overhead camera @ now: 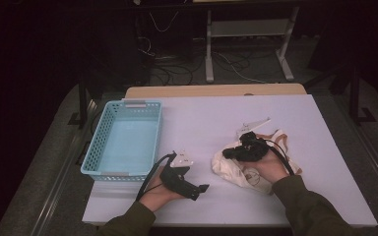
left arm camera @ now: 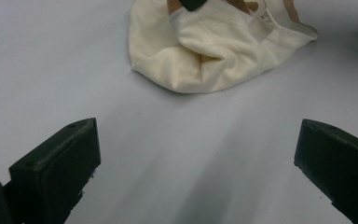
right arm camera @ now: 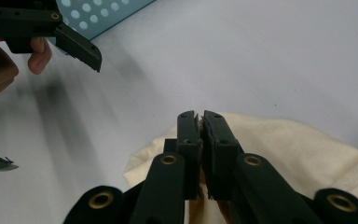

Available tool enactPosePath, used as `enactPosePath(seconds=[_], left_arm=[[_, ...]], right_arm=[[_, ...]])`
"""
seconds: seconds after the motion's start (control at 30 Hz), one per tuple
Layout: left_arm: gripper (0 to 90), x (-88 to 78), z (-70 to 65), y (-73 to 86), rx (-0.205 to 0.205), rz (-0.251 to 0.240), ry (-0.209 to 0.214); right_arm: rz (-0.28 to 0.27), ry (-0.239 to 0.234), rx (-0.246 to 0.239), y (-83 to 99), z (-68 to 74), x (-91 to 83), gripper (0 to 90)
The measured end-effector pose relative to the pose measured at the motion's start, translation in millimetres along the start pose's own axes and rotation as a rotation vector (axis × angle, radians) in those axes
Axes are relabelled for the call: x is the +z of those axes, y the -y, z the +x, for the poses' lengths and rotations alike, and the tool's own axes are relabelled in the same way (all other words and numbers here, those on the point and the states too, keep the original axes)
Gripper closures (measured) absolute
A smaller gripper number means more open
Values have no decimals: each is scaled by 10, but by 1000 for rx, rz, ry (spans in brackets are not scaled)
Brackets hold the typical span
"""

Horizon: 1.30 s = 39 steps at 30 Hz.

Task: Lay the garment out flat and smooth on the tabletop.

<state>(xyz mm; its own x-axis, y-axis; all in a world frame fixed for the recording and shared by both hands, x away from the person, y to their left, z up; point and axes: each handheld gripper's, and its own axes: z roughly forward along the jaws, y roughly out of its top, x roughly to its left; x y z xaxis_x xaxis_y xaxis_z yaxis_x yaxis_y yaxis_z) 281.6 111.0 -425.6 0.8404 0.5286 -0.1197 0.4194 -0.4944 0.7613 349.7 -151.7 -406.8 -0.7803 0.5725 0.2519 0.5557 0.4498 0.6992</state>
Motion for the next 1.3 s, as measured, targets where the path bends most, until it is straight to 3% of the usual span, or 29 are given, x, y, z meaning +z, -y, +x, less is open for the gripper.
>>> enactPosePath(seconds=[0.47, 0.53, 0.7, 0.93, 1.3], left_arm=[[0, -16, 16, -3, 13, 8, -2], [0, -5, 5, -1, -6, -8, -5], [0, -6, 2, -1, -7, -8, -7], [0, -22, 15, -3, 4, -1, -6], [0, -23, 14, 0, -15, -7, -12]], right_arm=[[-60, -41, -55, -47, 167, -171, 853], [-63, -49, -66, -40, 210, -202, 853], [-67, -69, -96, -18, 311, -274, 853], [-46, -95, -117, 87, 416, -308, 854], [7, -124, -126, 280, 517, -276, 854]])
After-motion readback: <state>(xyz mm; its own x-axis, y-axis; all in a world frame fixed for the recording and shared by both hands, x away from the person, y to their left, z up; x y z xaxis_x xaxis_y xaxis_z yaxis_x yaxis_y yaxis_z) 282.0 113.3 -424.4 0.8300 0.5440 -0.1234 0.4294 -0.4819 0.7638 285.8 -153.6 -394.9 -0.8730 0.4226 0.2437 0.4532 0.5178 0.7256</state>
